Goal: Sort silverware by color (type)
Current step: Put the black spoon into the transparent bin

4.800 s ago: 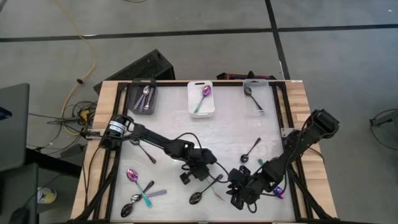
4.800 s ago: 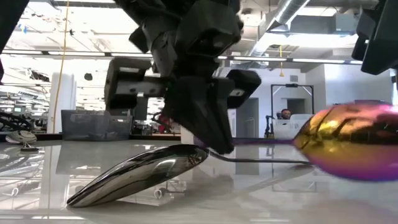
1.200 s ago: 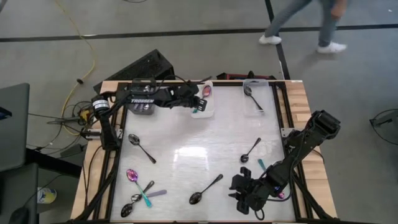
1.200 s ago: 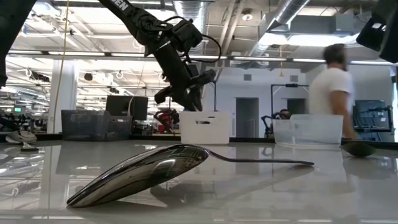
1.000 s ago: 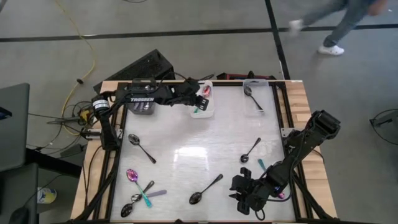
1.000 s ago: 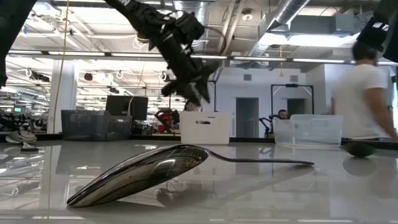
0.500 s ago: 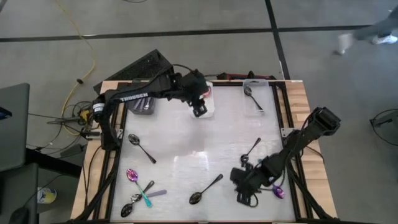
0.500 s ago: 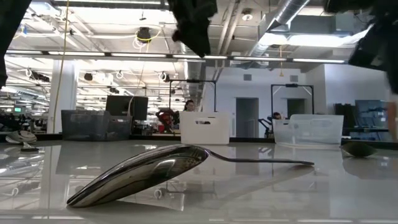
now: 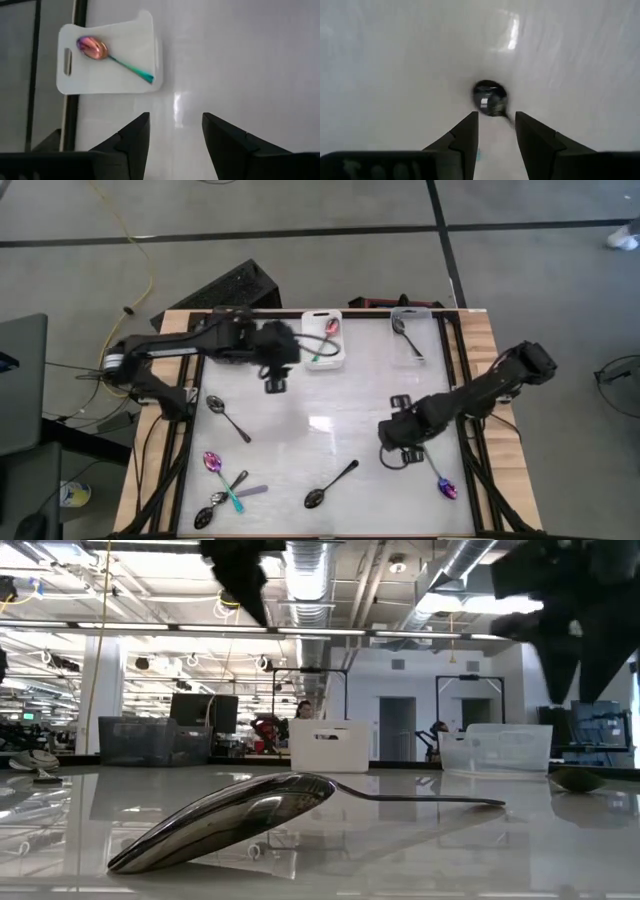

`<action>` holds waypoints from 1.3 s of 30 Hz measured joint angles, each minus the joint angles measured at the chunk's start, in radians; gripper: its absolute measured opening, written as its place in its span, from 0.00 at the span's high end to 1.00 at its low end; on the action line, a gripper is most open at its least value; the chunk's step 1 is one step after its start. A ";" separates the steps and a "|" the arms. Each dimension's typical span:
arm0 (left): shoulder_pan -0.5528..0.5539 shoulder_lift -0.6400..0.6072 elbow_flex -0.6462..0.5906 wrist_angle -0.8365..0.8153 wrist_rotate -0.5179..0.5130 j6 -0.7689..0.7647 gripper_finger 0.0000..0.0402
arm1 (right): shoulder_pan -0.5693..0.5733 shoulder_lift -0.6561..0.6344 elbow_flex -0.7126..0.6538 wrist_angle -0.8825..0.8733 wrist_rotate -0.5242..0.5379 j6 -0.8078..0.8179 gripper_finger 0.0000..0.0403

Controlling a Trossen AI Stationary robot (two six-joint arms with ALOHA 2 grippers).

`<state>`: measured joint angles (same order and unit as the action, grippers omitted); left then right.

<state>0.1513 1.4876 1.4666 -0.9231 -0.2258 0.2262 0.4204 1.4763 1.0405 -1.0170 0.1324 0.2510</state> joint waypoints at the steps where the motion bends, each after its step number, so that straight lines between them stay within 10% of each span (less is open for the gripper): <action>1: 0.000 -0.044 -0.060 0.032 0.002 0.000 0.58 | -0.015 0.009 0.000 -0.002 0.003 -0.094 0.62; 6: 0.002 -0.262 -0.292 0.150 -0.008 -0.022 0.58 | -0.067 0.051 0.000 -0.026 0.008 -0.420 0.62; 18: 0.001 -0.639 -0.559 0.338 -0.015 -0.085 0.58 | -0.133 0.133 -0.048 -0.153 -0.031 -0.416 0.62; 39: 0.000 -0.650 -0.720 0.550 0.021 -0.048 0.58 | -0.147 0.142 -0.233 0.185 -0.064 -0.514 0.71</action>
<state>0.1516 0.8375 0.7467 -0.3729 -0.2043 0.1780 0.2733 1.6186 0.8070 -0.8315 0.0688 -0.2634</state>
